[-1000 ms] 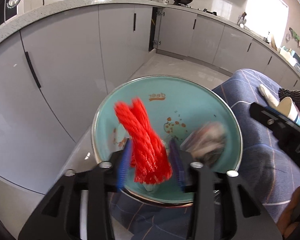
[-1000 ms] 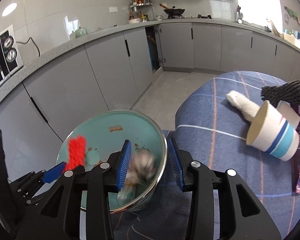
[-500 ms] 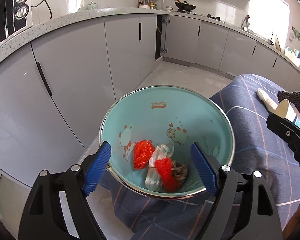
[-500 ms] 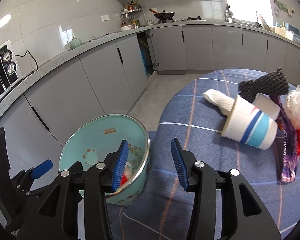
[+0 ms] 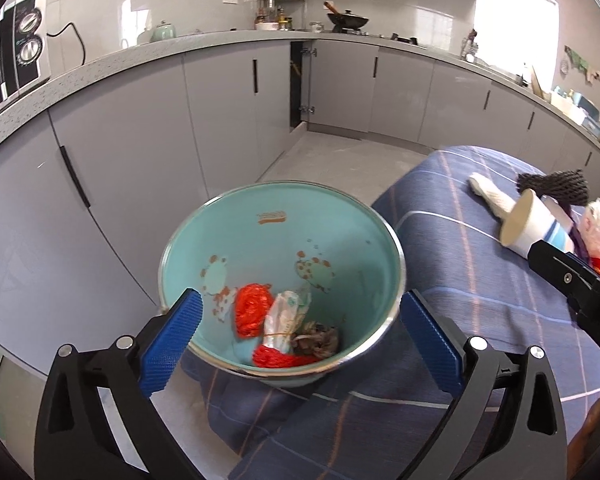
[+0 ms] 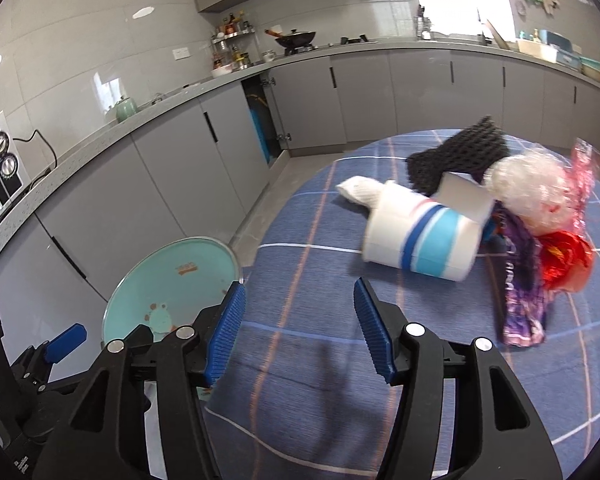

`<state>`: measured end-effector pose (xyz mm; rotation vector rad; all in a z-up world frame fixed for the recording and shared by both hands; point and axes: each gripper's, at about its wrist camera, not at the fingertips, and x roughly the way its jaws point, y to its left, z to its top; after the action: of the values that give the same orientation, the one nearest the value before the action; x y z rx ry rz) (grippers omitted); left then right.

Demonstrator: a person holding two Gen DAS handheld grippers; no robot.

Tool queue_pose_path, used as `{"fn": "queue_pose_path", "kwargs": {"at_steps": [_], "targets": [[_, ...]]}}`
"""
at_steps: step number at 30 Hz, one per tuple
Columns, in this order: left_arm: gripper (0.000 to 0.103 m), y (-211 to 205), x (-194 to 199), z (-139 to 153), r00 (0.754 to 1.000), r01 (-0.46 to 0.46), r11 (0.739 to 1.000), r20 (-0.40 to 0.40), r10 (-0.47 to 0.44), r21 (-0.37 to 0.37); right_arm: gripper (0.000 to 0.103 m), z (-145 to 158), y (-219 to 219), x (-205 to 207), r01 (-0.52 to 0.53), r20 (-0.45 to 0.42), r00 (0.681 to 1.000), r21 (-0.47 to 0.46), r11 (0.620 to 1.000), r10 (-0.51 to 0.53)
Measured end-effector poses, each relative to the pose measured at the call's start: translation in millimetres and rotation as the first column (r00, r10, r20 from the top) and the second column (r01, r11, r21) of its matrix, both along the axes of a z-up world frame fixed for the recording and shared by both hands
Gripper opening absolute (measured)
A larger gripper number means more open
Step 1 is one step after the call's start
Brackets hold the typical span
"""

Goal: Collect trash
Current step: 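Move both open tools back toward the trash pile, then grasp the pink transparent bag with the right tool while the left grasps a clear printed bag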

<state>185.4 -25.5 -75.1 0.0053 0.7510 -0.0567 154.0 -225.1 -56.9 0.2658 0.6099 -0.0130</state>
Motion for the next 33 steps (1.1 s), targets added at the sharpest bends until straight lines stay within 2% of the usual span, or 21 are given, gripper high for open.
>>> {"fn": "queue_pose_path", "kwargs": {"at_steps": [11,19,30,33], "targets": [[0.097,-55.7,-16.6,-1.0,0.992,0.125,0.992,-0.014,-0.124,0.004,0.057,-3.6,-55.5,-31.3,0.107,0.003,0.994,0.031,0.994,-0.107],[0.097,-84.7,-25.6,-1.7,0.981,0.196,0.98,-0.011,-0.196,0.019,0.057,-13.9,-96.6,-57.3,0.208,-0.013,0.978,0.042,0.977,-0.208],[0.093,-134.0,-27.1,9.7,0.947,0.319,0.947,0.023,-0.32,0.02,0.056,-9.3,-159.4,-78.8,0.316,-0.013,0.949,0.02,0.948,-0.316],[0.092,-153.2,-24.4,19.2,0.931,0.361,0.932,0.048,-0.361,0.013,0.049,-7.6,-178.5,-79.4,0.329,-0.017,0.944,0.017,0.944,-0.329]]}}
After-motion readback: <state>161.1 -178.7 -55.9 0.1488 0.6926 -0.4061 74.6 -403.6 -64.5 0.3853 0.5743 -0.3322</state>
